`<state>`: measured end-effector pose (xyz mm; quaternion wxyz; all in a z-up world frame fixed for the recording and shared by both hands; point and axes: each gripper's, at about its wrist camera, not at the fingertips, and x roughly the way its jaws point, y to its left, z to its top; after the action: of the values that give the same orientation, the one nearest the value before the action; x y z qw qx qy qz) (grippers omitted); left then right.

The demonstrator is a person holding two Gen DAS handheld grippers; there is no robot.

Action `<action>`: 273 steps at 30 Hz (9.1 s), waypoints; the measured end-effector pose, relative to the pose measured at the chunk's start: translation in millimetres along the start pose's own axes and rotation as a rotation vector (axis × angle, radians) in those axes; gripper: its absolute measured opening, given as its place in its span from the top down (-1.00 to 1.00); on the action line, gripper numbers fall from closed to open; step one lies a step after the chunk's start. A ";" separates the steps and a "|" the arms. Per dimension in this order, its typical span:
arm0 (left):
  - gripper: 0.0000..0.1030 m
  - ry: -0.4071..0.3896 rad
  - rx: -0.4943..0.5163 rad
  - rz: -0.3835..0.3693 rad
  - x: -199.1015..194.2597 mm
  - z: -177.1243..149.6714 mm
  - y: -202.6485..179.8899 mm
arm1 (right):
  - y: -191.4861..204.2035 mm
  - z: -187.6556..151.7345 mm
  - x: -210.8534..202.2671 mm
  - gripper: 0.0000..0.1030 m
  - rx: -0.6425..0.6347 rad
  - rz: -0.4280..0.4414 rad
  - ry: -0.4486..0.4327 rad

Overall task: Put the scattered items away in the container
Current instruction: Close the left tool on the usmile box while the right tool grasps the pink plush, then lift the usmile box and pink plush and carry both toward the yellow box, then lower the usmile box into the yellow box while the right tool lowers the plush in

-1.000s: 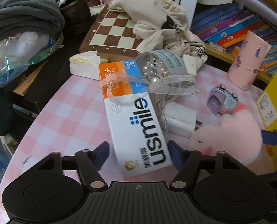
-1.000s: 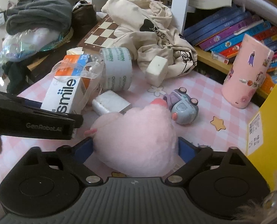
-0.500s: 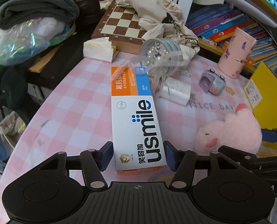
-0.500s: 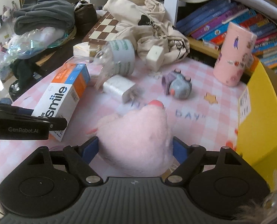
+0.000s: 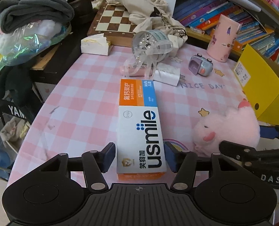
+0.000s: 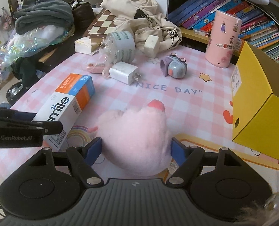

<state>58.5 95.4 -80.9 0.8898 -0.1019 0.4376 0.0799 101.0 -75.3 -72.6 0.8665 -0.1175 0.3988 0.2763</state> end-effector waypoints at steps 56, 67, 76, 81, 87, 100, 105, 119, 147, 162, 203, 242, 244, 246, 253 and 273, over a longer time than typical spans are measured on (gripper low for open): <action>0.00 -0.098 -0.029 -0.191 -56.2 -23.2 14.2 | 27.1 -22.3 -68.9 -0.15 0.034 -0.029 -0.109; 0.00 -0.082 0.039 -0.258 -56.6 -30.0 -9.0 | 11.5 -43.5 -85.8 0.31 0.106 -0.119 -0.099; 0.00 -0.084 0.052 -0.253 -58.1 -33.3 -13.4 | -3.3 -56.3 -77.5 -0.33 0.181 -0.107 -0.038; 0.00 -0.090 0.059 -0.250 -59.4 -32.8 -15.1 | 1.6 -58.6 -64.9 -0.39 0.157 -0.079 0.028; 0.00 -0.079 0.051 -0.235 -58.1 -33.6 -13.7 | 3.7 -58.0 -58.2 -0.37 0.126 -0.082 0.043; 0.00 -0.060 0.073 -0.242 -57.2 -36.4 -23.1 | -5.8 -65.3 -49.8 -0.73 0.180 -0.003 0.111; 0.00 -0.060 0.078 -0.243 -58.0 -36.5 -23.8 | -3.4 -65.9 -50.2 -0.59 0.171 0.013 0.122; 0.00 -0.078 0.146 -0.293 -66.2 -40.4 -43.0 | -24.0 -78.0 -93.6 -0.22 0.270 -0.102 -0.020; 0.00 -0.053 0.351 -0.488 -63.1 -44.0 -129.9 | -66.5 -124.6 -151.0 -0.23 0.395 -0.314 -0.088; 0.00 -0.047 0.411 -0.510 -53.3 -39.3 -192.3 | -121.5 -134.8 -161.9 -0.24 0.420 -0.335 -0.093; 0.00 -0.360 0.319 -0.372 -32.7 107.1 -321.8 | -297.5 25.9 -154.3 -0.24 0.126 -0.216 -0.462; -0.12 -0.122 0.433 -0.146 68.3 110.0 -348.9 | -343.6 33.7 -17.6 -0.29 0.076 -0.119 -0.044; -0.19 -0.141 0.431 -0.146 63.3 109.9 -348.6 | -343.2 34.2 -20.0 -0.31 0.082 -0.118 -0.051; -0.23 -0.158 0.428 -0.147 57.4 109.5 -348.1 | -342.9 34.1 -24.0 -0.33 0.090 -0.116 -0.063; -0.27 -0.219 0.407 -0.157 33.7 106.3 -345.0 | -339.9 31.6 -46.9 -0.39 0.123 -0.107 -0.128; -0.53 -0.353 0.281 -0.188 -30.5 61.6 -302.4 | -309.1 -2.0 -127.3 -0.56 0.200 -0.101 -0.325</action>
<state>157.0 -183.0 13.8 0.9614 -0.0019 0.2708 -0.0482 209.4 -378.6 17.1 0.9395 -0.0044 0.2729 0.2068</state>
